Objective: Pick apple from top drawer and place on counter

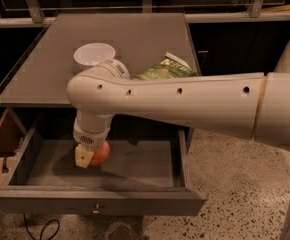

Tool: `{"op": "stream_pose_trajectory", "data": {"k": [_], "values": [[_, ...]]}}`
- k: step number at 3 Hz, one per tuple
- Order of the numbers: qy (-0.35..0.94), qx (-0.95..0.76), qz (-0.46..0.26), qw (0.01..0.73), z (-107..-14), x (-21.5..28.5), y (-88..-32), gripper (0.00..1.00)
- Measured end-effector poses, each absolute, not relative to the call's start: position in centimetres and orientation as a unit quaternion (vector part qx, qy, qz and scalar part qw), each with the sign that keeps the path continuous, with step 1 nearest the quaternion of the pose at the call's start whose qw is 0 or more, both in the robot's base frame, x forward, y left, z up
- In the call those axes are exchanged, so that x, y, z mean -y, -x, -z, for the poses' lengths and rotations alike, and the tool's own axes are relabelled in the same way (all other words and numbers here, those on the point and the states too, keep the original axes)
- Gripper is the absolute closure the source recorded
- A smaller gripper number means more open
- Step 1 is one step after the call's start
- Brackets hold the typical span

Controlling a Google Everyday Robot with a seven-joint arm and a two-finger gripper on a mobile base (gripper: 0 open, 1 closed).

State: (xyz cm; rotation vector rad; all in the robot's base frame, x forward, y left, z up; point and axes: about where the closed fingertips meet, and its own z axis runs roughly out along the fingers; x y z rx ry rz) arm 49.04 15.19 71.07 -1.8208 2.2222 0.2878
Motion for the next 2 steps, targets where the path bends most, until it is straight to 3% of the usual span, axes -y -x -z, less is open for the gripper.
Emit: {"op": "stream_pose_trajectory", "data": {"k": [2], "values": [[0.651, -0.738, -0.109, 0.142, -75.0, -18.3, -49.0, 1.00]]}}
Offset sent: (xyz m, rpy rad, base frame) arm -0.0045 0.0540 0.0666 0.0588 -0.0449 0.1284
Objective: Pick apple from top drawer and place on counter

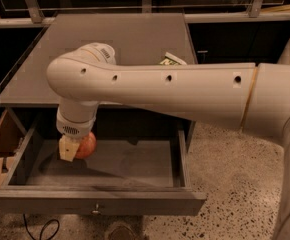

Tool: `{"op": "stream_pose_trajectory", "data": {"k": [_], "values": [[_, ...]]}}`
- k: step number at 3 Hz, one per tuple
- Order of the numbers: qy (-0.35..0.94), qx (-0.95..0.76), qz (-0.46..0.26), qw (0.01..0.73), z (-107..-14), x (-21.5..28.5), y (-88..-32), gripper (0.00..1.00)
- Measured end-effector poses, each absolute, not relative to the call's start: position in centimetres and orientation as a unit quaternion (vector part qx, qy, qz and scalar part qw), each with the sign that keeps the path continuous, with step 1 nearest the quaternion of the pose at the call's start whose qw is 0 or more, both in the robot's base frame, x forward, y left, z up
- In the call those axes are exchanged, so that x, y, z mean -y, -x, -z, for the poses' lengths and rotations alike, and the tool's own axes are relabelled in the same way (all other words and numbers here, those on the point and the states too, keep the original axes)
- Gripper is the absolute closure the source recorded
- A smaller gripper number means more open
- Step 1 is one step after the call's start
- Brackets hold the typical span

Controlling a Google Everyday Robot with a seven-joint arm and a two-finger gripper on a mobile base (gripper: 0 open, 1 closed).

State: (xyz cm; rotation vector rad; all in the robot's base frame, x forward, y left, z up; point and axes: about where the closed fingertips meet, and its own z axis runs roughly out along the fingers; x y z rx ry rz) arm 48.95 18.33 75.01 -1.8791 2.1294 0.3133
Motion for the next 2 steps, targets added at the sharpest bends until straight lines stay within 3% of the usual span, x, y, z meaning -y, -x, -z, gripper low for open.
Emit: {"op": "stream_pose_trajectory", "data": {"k": [2], "values": [[0.676, -0.710, -0.117, 0.160, -77.66, -20.43, -47.90, 1.00]]}}
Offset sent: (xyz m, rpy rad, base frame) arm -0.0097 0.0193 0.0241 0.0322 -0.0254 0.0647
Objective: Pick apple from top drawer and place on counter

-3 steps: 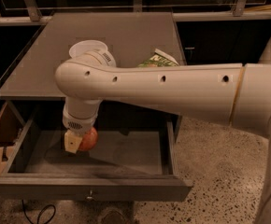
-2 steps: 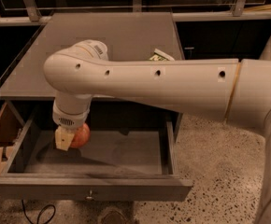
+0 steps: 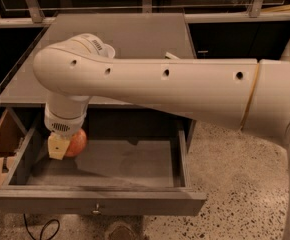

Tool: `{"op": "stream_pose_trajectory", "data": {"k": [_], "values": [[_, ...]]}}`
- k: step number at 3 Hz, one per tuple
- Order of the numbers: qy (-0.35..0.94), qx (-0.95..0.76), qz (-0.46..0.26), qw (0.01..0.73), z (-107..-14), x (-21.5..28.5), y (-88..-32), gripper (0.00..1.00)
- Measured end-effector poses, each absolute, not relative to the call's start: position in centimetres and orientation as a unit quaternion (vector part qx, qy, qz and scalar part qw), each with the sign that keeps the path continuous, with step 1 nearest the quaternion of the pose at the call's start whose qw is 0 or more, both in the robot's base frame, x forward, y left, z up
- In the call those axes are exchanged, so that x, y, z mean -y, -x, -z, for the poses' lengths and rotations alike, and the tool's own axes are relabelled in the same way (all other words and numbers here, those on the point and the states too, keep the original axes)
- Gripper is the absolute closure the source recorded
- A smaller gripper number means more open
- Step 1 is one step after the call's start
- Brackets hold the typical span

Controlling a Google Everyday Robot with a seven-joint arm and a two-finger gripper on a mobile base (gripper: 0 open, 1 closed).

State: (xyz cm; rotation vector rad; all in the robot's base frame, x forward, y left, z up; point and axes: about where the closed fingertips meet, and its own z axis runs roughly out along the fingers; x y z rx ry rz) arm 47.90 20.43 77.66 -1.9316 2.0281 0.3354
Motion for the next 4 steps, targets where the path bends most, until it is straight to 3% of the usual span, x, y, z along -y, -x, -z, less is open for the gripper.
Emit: {"op": "stream_pose_trajectory", "data": {"k": [3, 4], "values": [[0.677, -0.705, -0.145, 0.151, -78.6, -20.8, -49.7, 1.00], [0.688, -0.689, -0.135, 0.185, -81.6, -21.2, -49.4, 1.00]]}}
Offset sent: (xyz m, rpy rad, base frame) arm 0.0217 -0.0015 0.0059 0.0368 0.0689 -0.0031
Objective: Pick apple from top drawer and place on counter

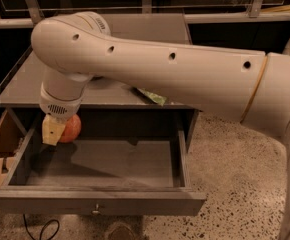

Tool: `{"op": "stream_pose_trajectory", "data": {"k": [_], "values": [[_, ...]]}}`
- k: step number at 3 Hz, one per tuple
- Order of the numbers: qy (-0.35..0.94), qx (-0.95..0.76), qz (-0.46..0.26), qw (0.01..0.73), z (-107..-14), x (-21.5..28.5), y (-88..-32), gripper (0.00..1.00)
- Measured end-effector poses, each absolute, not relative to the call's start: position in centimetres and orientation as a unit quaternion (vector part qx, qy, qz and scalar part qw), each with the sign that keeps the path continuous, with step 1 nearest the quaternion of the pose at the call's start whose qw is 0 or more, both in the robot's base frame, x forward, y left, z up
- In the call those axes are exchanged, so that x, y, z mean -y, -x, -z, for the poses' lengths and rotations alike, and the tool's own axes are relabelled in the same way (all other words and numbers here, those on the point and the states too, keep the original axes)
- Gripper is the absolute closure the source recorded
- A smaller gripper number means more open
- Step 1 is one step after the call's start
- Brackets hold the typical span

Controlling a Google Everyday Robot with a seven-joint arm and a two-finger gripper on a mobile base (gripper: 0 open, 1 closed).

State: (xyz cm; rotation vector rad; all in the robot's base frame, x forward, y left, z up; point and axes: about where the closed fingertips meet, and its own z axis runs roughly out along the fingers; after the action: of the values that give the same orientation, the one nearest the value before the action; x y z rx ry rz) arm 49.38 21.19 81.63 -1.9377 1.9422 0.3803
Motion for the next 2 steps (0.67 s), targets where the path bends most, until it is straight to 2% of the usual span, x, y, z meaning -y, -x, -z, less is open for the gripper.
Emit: {"op": "stream_pose_trajectory", "data": {"k": [2], "values": [[0.705, -0.678, -0.116, 0.171, -82.6, -21.6, -51.2, 1.00]]}}
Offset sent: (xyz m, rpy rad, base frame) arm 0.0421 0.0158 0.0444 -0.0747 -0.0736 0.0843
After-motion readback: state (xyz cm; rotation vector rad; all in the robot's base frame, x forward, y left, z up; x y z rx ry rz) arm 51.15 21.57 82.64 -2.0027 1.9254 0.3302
